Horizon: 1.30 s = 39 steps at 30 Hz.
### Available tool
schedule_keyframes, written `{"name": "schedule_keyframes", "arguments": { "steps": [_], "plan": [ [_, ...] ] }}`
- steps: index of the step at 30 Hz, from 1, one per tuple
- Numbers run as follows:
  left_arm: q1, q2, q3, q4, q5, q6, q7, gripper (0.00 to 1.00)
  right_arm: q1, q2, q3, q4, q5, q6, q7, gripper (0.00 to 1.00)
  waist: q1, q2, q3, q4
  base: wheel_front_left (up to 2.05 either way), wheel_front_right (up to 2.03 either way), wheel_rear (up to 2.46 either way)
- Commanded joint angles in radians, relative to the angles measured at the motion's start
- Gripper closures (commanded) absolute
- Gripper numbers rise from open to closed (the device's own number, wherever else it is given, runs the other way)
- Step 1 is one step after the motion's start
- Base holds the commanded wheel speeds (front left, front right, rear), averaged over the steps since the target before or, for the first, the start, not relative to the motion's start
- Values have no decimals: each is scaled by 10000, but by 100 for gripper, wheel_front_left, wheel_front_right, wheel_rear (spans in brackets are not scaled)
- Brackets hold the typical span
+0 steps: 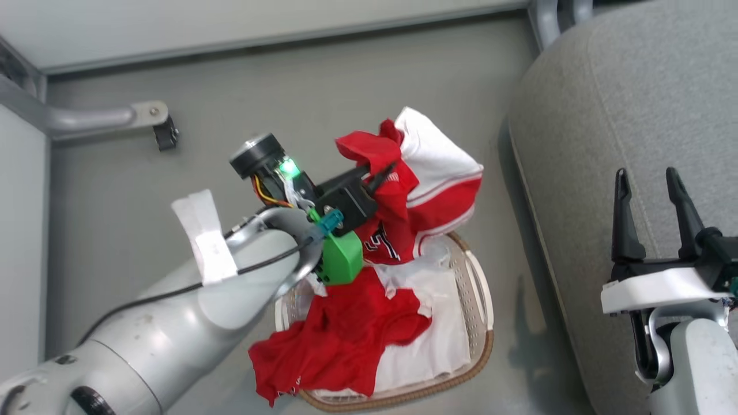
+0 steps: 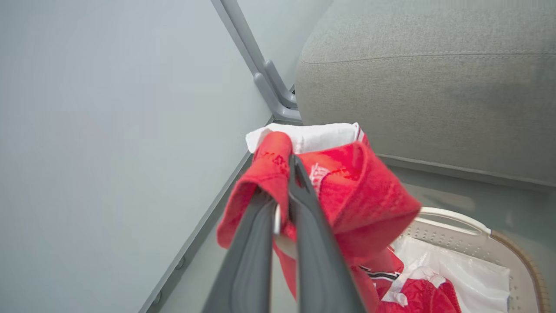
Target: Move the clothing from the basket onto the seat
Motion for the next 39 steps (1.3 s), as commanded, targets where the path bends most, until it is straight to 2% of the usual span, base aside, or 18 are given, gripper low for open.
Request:
{"name": "schedule_keyframes", "arguments": {
  "steps": [1,9,19,28,39],
  "plan": [
    [-191,153,68,-155,42,-39,-29,100,258,-37,44,22,34,-10,-4,0,1,45,-1324,204,0,0,0],
    [-1284,1234,425,-933,87,-65,393,100,681,-37,425,72,201,-10,-2,0,1,45,-1997,16,0,0,0],
    [-2465,1838,1136,-1547,-229,119,738,100,773,-35,1060,158,252,-10,-4,0,1,45,-2217,-93,0,0,0],
    [-2789,1945,1288,-2137,-295,261,810,100,407,-35,2285,670,-309,-10,-2,0,1,45,-2415,-23,0,0,0],
    [-2943,1701,1132,-2935,-247,288,824,100,-1323,-40,4196,2500,-1170,-10,-4,0,1,45,-2544,326,0,0,0]
  ]
}}
